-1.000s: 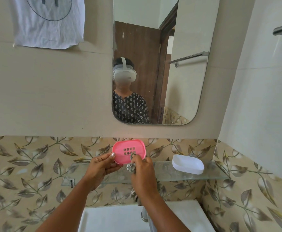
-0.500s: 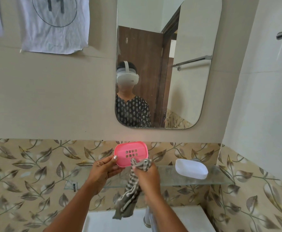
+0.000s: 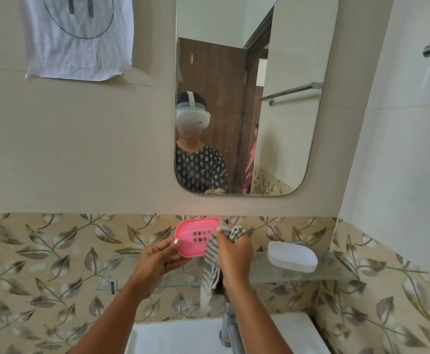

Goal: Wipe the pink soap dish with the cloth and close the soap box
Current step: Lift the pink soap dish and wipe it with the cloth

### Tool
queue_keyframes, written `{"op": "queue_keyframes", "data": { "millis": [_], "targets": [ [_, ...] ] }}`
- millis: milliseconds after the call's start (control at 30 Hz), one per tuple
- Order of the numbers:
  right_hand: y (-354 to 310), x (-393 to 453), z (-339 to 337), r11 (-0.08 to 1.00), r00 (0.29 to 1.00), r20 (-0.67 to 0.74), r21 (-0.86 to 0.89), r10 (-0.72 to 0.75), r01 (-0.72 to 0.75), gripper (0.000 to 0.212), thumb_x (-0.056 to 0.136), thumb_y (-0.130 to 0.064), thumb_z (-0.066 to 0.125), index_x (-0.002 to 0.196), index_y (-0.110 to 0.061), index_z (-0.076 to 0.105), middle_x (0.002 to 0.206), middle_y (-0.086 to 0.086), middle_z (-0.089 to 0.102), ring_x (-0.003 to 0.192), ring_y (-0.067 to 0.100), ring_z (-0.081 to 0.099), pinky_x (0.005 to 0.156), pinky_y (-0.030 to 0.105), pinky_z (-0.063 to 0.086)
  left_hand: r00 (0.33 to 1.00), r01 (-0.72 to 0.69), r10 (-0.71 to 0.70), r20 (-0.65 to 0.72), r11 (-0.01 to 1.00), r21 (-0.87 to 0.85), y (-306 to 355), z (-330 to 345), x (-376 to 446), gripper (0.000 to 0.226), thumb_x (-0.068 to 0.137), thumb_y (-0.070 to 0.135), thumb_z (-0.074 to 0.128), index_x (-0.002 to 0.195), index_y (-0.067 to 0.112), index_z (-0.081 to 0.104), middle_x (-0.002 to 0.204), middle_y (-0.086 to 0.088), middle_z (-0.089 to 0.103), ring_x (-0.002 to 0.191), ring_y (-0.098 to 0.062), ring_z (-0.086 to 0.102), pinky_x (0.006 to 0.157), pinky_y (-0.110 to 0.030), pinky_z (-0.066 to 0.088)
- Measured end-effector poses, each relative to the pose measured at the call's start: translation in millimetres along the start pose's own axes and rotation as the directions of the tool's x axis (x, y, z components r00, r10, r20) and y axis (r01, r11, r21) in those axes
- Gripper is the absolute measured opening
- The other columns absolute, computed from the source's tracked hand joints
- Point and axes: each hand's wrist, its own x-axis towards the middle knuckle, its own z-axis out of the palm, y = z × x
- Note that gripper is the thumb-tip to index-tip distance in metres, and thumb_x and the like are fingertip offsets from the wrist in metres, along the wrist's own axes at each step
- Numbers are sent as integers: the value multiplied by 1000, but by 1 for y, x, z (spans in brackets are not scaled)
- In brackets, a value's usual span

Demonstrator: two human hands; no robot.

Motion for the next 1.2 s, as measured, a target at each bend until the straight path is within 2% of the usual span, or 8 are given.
{"op": "queue_keyframes", "data": {
  "millis": [100, 200, 267, 367, 467, 733, 933, 1200],
  "targets": [
    [9, -24, 23, 982, 990, 64, -131, -127, 135, 12, 87, -8, 65, 99, -6, 66, 78, -2, 67, 57, -3, 60, 48, 9, 45, 1000, 0, 0, 10, 1000, 22, -1, -2, 1, 36, 77, 17, 62, 110, 1, 68, 96, -25, 72, 76, -27, 73, 69, -33, 61],
    [21, -40, 40, 903, 932, 220, -260, -289, 342, 40, 84, -4, 62, 122, -16, 61, 106, 0, 68, 90, 9, 64, 77, 20, 55, 999, -17, 15, 33, 999, 49, 0, 0, -1, 25, 87, 10, 55, 105, -1, 69, 86, -19, 74, 68, -21, 71, 60, -27, 58],
    [25, -44, 45, 814, 866, 347, -336, -361, 474, 52, 84, -1, 59, 133, -16, 54, 125, -1, 59, 116, 12, 53, 104, 20, 39, 999, -36, 33, 37, 996, 84, 0, 2, -2, 21, 90, -1, 50, 99, -1, 69, 78, -13, 74, 64, -18, 69, 56, -24, 55],
    [29, -44, 46, 666, 796, 385, -439, -467, 603, 56, 82, 7, 58, 135, -9, 52, 127, 6, 57, 121, 21, 48, 103, 23, 37, 998, -44, 36, 56, 989, 142, -1, 3, -1, 20, 89, -4, 50, 96, -4, 70, 76, -14, 73, 65, -19, 68, 58, -24, 56],
    [35, -39, 48, 616, 792, 357, -499, -496, 610, 53, 75, 10, 63, 126, -4, 59, 113, 10, 63, 104, 26, 58, 89, 31, 51, 998, -26, 16, 53, 984, 178, -2, 3, 0, 19, 90, -2, 52, 95, -5, 70, 74, -14, 71, 61, -15, 66, 56, -22, 54],
    [17, -17, 29, 639, 871, 330, -592, -364, 491, 51, 88, 2, 55, 137, -10, 48, 137, 7, 46, 125, 22, 40, 101, 26, 40, 1000, 9, -12, 23, 990, 139, -1, 2, 1, 24, 89, 12, 56, 106, 3, 70, 88, -26, 71, 75, -25, 72, 73, -32, 60],
    [20, 6, 9, 638, 912, 278, -652, -303, 411, 48, 89, -1, 57, 135, -10, 50, 123, 3, 50, 116, 17, 45, 94, 22, 44, 1000, 13, -14, 7, 993, 116, 0, 4, -2, 20, 92, 7, 52, 103, 7, 69, 79, -23, 73, 71, -26, 73, 68, -31, 61],
    [14, 0, 18, 596, 870, 349, -634, -348, 493, 46, 87, -3, 59, 132, -10, 53, 121, 5, 48, 114, 21, 43, 92, 24, 45, 1000, 6, -9, 18, 993, 121, 1, 4, -3, 20, 92, 7, 53, 100, 7, 71, 79, -22, 73, 71, -25, 73, 67, -30, 61]
  ]
}}
